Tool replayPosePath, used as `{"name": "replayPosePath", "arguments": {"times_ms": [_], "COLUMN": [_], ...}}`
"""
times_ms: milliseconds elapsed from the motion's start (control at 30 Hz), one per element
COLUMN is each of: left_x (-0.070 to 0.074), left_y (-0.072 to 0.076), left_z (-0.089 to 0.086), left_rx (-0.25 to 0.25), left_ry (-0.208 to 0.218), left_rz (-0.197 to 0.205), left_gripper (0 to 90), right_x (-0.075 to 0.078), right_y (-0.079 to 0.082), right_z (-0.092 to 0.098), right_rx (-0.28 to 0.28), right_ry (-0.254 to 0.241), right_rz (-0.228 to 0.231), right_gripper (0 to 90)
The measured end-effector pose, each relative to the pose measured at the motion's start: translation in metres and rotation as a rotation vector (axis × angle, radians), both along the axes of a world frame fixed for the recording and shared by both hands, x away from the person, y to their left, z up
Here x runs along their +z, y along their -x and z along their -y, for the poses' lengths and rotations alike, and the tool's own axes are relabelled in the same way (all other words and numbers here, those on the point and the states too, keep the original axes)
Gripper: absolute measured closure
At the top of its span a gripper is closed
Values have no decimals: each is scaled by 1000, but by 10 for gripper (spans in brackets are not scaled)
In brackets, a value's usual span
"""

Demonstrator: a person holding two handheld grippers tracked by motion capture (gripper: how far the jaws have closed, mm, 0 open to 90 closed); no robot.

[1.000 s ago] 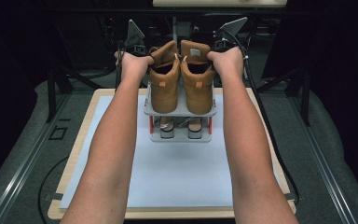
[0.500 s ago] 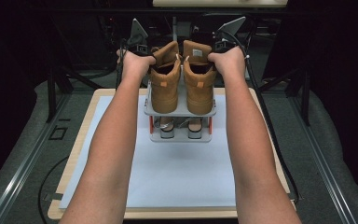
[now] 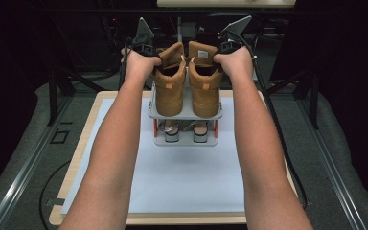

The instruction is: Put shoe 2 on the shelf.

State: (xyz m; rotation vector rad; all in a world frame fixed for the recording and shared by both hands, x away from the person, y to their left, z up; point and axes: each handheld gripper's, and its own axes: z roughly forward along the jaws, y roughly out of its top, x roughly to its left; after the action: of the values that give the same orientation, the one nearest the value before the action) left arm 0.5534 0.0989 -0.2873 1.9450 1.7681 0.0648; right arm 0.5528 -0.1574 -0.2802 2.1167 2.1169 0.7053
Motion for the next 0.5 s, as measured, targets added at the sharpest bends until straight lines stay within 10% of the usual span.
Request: {"name": "replayPosePath", "arguments": {"times_ms": [500], "left_x": [4], "left_y": [1], "left_z": [2], "left_rx": [-21], "left_ry": [-19], "left_rz": [27], "left_gripper": [627], "right_x": [3], "right_y": [2], "right_z": [0], "right_rx": [35], "right_ry": [39], "right_rz": [24], "right_gripper": [645]}}
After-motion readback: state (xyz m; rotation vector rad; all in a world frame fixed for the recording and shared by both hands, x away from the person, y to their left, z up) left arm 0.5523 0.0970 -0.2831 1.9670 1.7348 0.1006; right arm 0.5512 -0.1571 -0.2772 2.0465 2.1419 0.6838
